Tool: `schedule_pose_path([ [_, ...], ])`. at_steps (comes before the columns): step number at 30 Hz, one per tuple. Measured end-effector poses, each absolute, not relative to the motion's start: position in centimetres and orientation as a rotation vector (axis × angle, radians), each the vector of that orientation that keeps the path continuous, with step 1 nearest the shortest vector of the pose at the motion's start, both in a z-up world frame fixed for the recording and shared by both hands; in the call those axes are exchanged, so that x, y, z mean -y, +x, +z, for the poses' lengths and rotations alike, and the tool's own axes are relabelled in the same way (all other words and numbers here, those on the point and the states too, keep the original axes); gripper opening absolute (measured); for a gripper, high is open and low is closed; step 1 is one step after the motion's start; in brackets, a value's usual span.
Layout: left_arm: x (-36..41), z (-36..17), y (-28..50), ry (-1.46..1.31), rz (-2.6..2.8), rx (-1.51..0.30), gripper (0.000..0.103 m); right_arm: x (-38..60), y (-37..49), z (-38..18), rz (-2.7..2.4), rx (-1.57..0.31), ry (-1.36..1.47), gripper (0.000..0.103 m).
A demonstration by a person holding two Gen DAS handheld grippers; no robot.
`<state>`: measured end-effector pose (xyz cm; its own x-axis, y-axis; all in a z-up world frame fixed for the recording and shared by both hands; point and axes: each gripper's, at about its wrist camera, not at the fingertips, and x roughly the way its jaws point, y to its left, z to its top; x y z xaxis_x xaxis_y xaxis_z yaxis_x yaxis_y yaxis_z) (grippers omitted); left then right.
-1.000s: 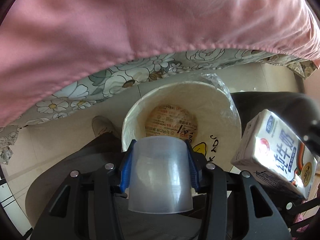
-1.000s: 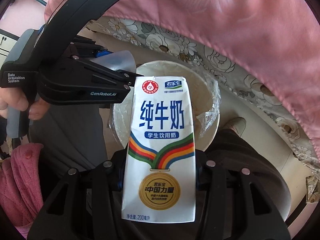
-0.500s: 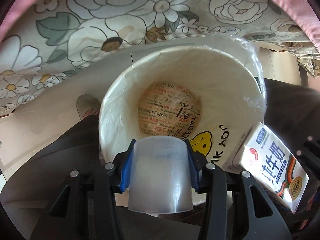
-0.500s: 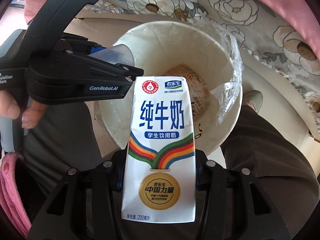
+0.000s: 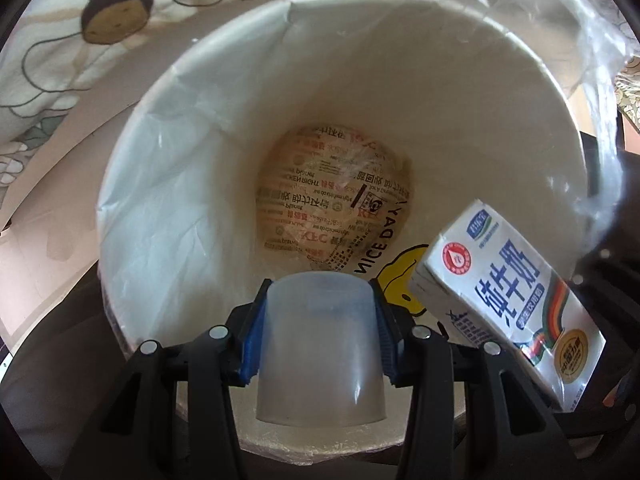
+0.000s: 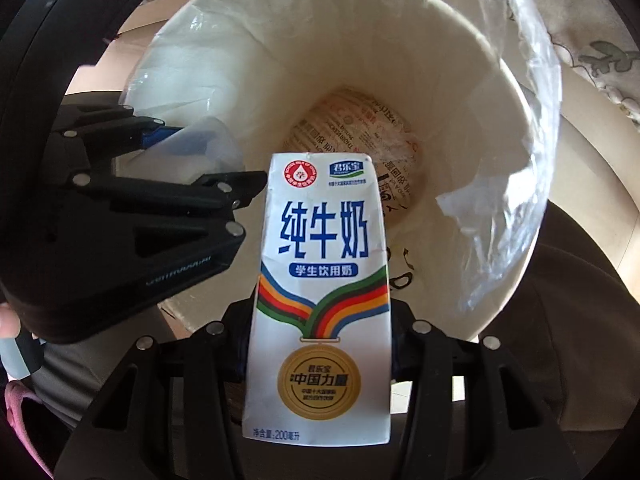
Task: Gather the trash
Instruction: 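Open left tool to drop the cup while right tool drops the carton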
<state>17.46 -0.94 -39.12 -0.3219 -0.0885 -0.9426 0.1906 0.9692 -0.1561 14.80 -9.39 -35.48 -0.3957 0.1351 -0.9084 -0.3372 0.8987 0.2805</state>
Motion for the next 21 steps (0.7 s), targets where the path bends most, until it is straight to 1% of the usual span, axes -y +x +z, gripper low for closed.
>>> schedule_pose_path([
  [4,1.3,-40.3,17.6,0.098,-0.282,-1.910,0.049,9.1,15.1,-37.4,0.486,-1.938,-0.160,0.049],
  [8,1.1,-41.5,17.8,0.060,-0.279,-1.948,0.049,9.5,15.4,-38.3,0.474,-1.954,-0.139,0.049],
  [9,1.1,-41.6,17.9,0.052,-0.279,-1.957,0.050,9.6,15.5,-38.4,0.471,-1.954,-0.133,0.050],
  [10,1.1,-41.8,17.9,0.044,-0.271,-1.964,0.056,9.6,15.6,-38.5,0.475,-1.959,-0.129,0.052],
  [11,1.1,-41.9,17.8,0.051,-0.258,-1.967,0.059,9.7,15.6,-38.5,0.469,-1.965,-0.137,0.055],
  [13,1.2,-42.1,17.8,0.055,-0.253,-1.972,0.061,9.7,15.6,-38.8,0.468,-1.981,-0.136,0.058],
  [14,1.2,-42.1,17.9,0.040,-0.255,-1.976,0.064,9.8,15.6,-38.8,0.478,-1.986,-0.126,0.060],
  [17,1.1,-41.8,18.0,0.014,-0.266,-1.969,0.067,9.9,15.7,-38.5,0.476,-1.968,-0.119,0.061],
  [21,1.2,-41.5,17.9,0.023,-0.266,-1.967,0.067,10.0,15.6,-38.1,0.482,-1.964,-0.117,0.061],
])
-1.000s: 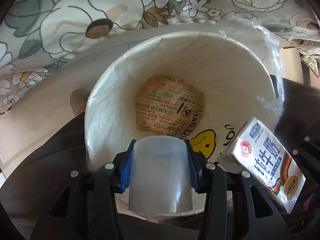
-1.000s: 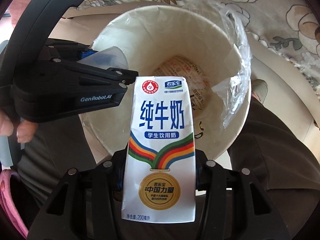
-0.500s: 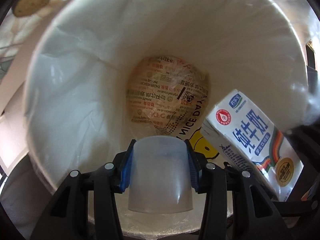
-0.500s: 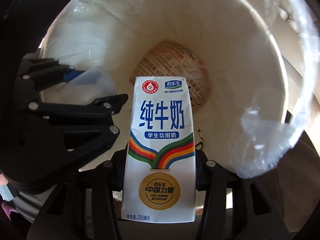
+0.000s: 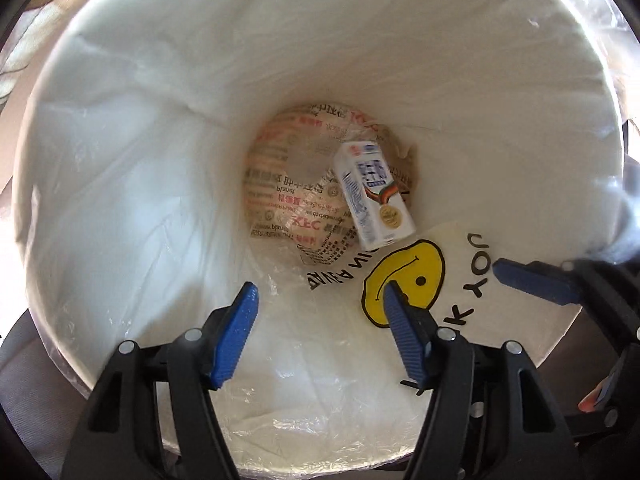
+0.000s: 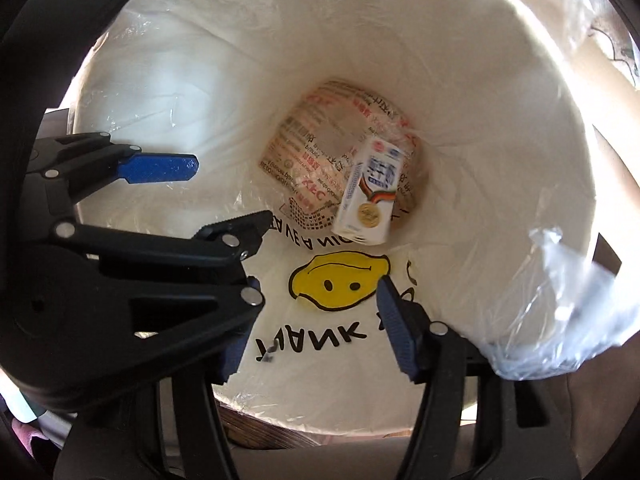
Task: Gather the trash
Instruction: 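Open left tool to drop the cup while right tool drops the carton, then move both open tools back over the bed toward remaining items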
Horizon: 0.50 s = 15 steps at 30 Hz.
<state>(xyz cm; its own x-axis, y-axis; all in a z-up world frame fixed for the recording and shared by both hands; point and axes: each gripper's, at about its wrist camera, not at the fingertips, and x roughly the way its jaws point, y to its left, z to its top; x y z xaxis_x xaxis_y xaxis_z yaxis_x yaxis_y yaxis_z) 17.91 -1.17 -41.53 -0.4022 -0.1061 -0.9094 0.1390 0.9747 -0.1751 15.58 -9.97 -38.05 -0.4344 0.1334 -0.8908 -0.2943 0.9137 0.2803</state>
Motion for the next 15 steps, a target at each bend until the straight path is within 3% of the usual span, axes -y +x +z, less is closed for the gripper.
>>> schedule_pose_path([
  [8,1.5,-41.2,17.4,0.043,-0.276,-1.945,0.067,9.7,15.3,-38.1,0.504,-1.946,-0.146,0.061],
  [15,1.7,-38.7,16.8,0.143,-0.268,-1.872,0.067,10.4,14.7,-34.6,0.536,-1.868,-0.174,0.061],
])
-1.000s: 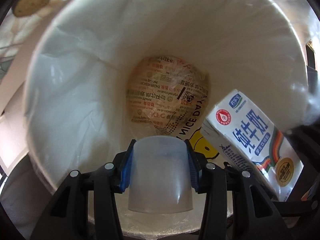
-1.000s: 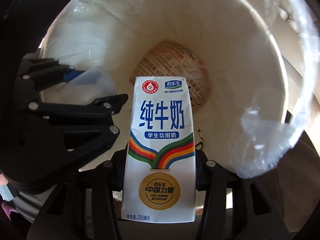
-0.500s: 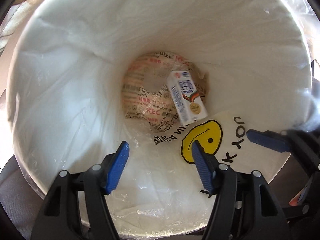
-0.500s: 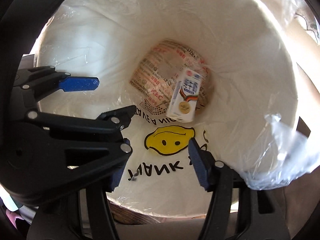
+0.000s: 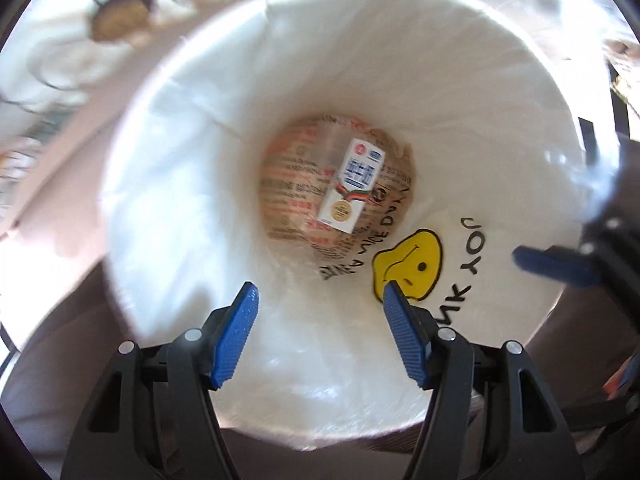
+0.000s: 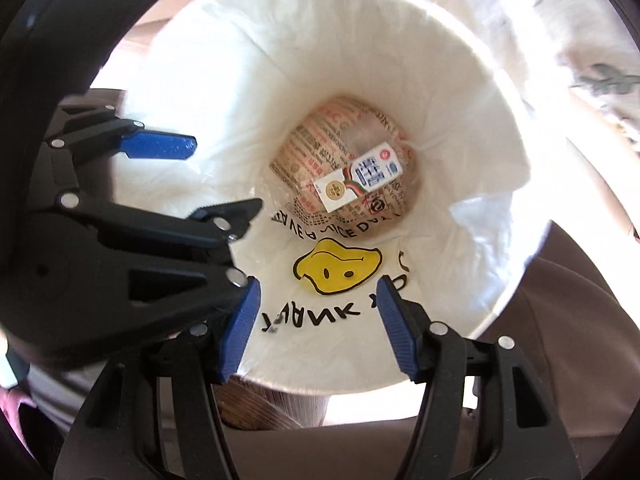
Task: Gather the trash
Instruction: 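Move both open tools back over the bed toward remaining items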
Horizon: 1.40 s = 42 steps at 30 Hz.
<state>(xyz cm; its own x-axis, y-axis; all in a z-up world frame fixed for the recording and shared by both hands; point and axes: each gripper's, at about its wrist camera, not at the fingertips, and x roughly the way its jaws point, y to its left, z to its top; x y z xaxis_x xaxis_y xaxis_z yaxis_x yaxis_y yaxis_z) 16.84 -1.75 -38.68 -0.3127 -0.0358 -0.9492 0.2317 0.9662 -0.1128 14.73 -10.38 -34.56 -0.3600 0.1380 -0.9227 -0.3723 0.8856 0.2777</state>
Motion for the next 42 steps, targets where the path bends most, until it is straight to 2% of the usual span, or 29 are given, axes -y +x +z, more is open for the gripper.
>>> schedule_pose_path([
  [9,-1.2,-30.8,17.0,0.105,-0.273,-1.730,0.067,11.8,13.6,-26.8,0.563,-1.724,-0.245,0.061],
  [15,-1.5,-21.7,17.1,0.145,-0.313,-1.564,0.067,13.7,13.9,-18.6,0.574,-1.553,-0.277,0.061],
  [21,-3.0,-12.6,19.2,0.190,-0.293,-1.380,0.067,16.9,16.6,-8.0,0.543,-1.329,-0.311,0.061],
  [28,-4.2,-5.3,24.0,0.245,-0.230,-1.244,0.067,20.2,20.5,1.9,0.482,-1.091,-0.412,0.061],
  [33,-4.4,-1.9,28.4,0.286,-0.210,-1.195,0.067,22.0,24.0,6.4,0.451,-0.978,-0.494,0.061],
  [40,-4.0,1.0,34.9,0.351,-0.226,-1.144,0.069,23.6,30.4,7.4,0.441,-0.918,-0.481,0.061],
  [42,-3.5,0.9,36.6,0.371,-0.236,-1.139,0.070,24.2,32.6,7.4,0.439,-0.906,-0.467,0.068],
])
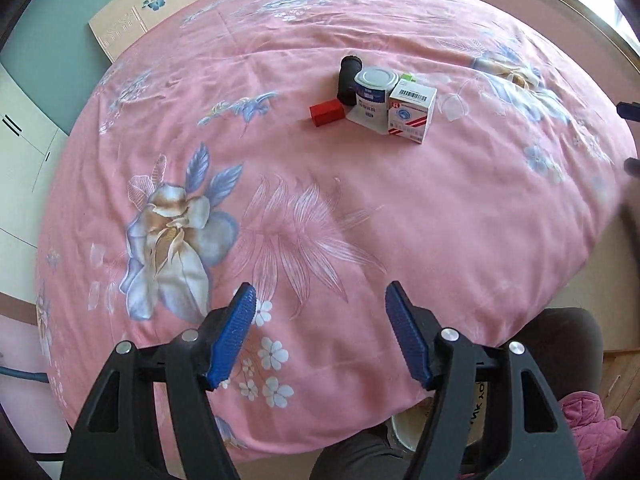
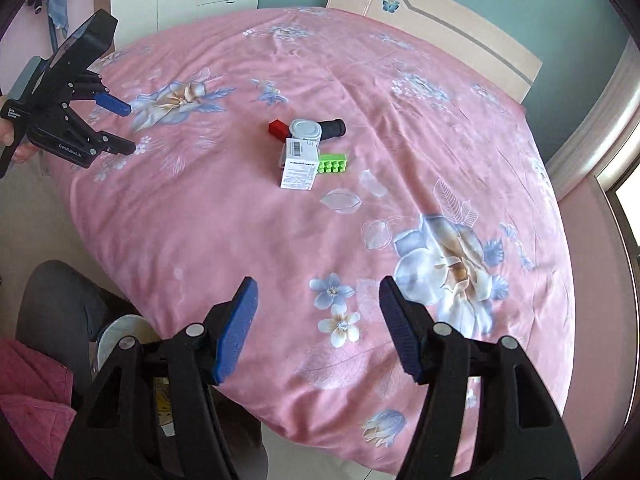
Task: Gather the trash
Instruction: 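Move both open tools back over the bed toward remaining items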
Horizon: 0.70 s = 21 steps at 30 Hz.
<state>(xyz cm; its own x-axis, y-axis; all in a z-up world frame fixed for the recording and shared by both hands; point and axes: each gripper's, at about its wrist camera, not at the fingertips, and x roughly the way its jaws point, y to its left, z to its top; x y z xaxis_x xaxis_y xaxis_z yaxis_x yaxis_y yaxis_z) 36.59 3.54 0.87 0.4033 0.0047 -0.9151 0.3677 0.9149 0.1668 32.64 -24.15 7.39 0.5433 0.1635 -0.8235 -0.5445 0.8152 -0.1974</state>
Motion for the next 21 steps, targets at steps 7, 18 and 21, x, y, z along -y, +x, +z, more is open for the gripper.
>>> schedule_pose_path([
  [7,-2.0,-2.2,43.6,0.407,-0.266,-1.164,0.070,24.5,40.8,4.4,0.449,-0.934,-0.466,0.068],
  [18,-1.2,-7.3,53.6,0.466,-0.381,-1.131,0.070,22.3,52.8,-3.8,0.542,-0.978,-0.555,0.068],
  [21,-0.8,-8.5,55.4,0.464,-0.438,-1.117,0.070,21.6,55.4,-5.4,0.607,-0.992,-0.560,0.068],
])
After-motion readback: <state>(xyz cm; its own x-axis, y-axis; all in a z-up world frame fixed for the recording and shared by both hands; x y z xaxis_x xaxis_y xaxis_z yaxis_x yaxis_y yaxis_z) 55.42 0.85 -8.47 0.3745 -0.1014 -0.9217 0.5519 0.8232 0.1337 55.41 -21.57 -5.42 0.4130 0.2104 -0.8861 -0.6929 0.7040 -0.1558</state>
